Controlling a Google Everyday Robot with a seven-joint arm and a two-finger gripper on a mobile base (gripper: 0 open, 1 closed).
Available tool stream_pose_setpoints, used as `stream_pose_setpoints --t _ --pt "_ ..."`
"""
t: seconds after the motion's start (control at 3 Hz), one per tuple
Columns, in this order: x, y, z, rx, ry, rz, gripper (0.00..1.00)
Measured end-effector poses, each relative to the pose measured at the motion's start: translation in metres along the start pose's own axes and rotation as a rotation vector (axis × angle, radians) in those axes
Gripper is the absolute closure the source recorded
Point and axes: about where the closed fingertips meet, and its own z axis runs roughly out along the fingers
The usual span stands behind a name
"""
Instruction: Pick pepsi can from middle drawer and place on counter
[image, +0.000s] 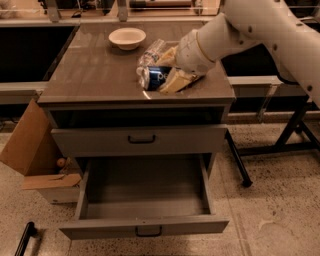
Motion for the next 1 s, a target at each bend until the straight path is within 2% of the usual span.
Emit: stream_pose_setpoints --t 1.0 --pt "-0.002 -0.031 0.051 -0.04 0.085 0.165 1.0"
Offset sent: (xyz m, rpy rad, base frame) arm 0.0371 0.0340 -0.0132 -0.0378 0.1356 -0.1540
